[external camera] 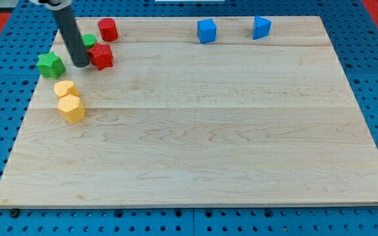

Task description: Push the red star towards the top center of the board

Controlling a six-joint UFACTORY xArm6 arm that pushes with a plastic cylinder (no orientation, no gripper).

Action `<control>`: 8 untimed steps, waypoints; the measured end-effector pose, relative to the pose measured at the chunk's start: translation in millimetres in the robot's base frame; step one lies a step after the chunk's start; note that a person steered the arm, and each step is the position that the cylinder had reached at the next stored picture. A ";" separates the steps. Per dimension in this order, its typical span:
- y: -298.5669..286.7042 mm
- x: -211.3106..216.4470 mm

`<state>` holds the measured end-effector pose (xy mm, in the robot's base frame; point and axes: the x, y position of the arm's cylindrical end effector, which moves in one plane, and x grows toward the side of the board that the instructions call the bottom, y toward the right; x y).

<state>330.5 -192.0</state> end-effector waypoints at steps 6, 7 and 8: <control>90.1 -49.0; 100.2 -64.4; 102.3 -69.2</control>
<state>261.2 -89.7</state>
